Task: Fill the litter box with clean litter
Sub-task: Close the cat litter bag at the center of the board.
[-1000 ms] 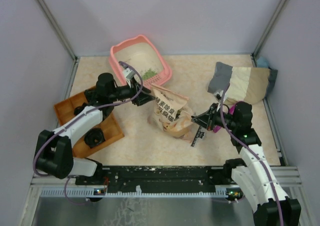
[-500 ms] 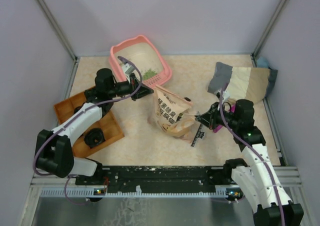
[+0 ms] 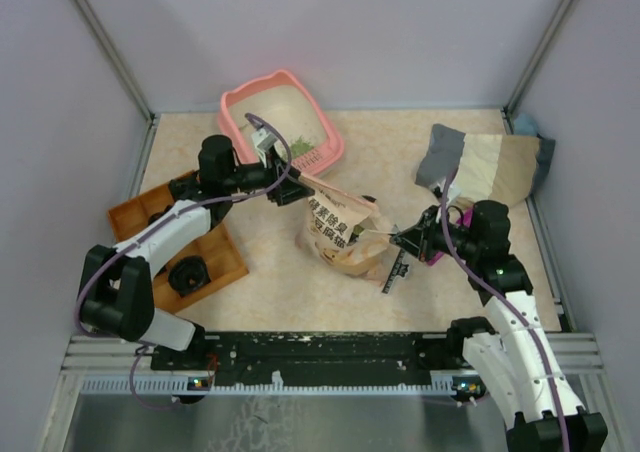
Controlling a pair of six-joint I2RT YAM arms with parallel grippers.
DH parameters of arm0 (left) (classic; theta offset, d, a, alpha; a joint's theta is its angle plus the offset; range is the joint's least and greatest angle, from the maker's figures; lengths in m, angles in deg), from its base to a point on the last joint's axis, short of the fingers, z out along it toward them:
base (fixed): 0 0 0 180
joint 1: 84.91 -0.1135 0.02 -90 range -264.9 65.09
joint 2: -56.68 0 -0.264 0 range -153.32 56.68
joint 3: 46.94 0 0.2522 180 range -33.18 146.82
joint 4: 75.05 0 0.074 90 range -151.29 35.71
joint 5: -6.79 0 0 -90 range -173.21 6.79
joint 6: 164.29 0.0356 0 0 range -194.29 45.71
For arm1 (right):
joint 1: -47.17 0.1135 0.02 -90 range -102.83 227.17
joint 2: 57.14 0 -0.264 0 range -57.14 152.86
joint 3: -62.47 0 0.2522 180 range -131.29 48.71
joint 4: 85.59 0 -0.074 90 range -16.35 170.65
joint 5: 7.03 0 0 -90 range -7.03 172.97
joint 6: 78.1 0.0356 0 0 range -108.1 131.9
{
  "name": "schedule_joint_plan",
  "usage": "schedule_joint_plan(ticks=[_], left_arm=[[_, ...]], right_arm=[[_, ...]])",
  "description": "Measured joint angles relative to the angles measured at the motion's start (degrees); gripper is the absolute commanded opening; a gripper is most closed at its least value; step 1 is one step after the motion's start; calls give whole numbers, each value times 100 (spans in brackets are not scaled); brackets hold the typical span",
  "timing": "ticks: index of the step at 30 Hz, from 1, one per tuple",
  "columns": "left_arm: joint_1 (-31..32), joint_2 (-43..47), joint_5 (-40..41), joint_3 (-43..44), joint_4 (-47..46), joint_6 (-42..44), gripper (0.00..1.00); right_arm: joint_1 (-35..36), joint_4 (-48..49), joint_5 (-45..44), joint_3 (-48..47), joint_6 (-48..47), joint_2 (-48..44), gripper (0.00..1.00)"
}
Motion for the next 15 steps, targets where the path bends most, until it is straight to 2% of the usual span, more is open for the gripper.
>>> schedule_joint_plan(ticks=[2, 4, 5, 6, 8, 9, 10, 13, 15], left_arm=[[0, -157, -144, 13, -39, -4, 66], [-4, -219, -295, 13, -127, -9, 56], [-2, -229, -367, 13, -181, -28, 48], [-2, -238, -459, 13, -251, -63, 35], [-2, -256, -616, 13, -409, -175, 5], [-2, -260, -680, 13, -472, -192, 1], [-2, -258, -706, 15, -474, -221, 0], [-4, -249, -715, 37, -363, -170, 0], [-4, -205, -708, 39, -275, -173, 0]], right_arm=[[0, 4, 15, 0, -4, 0, 0], [0, 9, 20, 0, -4, 0, 0], [0, 9, 20, 0, -4, 0, 0], [0, 9, 20, 0, -4, 0, 0], [0, 4, 0, 0, -7, 0, 0], [0, -11, -31, 0, -17, 0, 6], [2, -76, -94, -17, -44, 0, 16], [0, -446, -295, -273, -136, 15, 56], [0, -638, -409, -664, -271, 42, 72]])
